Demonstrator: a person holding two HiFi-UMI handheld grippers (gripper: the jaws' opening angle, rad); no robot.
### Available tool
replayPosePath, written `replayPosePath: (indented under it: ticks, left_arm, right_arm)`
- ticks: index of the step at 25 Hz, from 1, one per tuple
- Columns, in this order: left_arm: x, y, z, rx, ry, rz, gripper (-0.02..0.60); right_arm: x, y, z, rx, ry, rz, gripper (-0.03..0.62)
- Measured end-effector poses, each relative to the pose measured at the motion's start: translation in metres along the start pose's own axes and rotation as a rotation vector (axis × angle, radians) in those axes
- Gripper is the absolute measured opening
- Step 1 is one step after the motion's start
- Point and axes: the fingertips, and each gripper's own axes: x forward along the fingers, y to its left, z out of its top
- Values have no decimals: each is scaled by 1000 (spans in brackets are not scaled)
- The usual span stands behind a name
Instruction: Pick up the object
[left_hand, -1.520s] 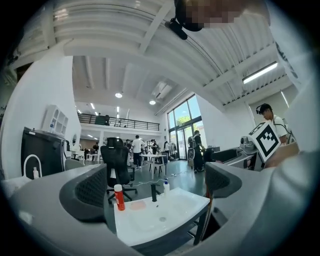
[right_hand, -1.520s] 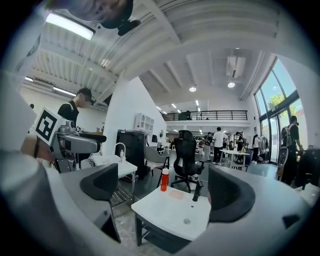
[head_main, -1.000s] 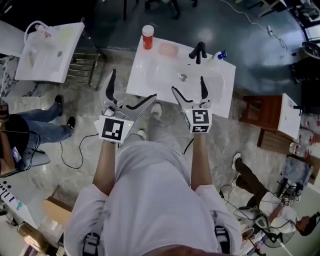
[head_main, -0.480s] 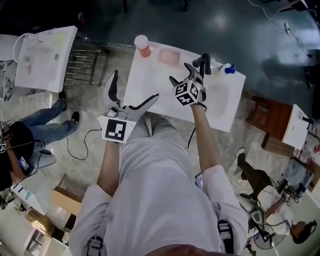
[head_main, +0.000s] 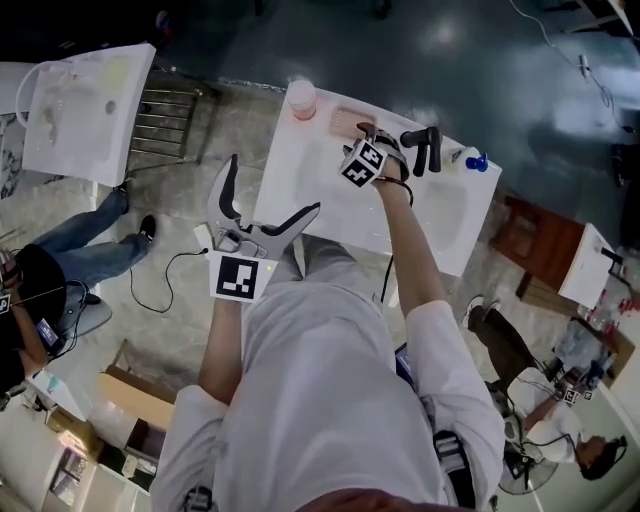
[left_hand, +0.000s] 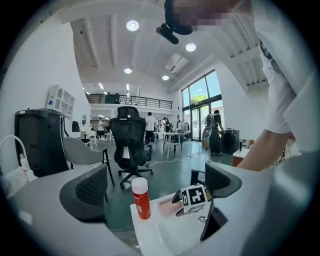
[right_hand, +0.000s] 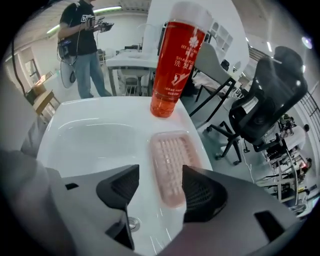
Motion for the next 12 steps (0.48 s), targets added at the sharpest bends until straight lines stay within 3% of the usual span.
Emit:
replayPosePath:
  ticks: [4, 8, 12]
  left_arm:
    - [-4, 14, -3, 8, 17, 12, 591]
    - [-11, 21, -3, 26, 24, 10, 591]
    - [-16, 27, 1, 22, 17, 10, 589]
  right_arm:
    - [10, 4, -9, -31, 42, 8, 236]
    - [14, 6, -15, -20, 36, -39, 121]
    - [14, 8, -9, -47, 38, -67, 87]
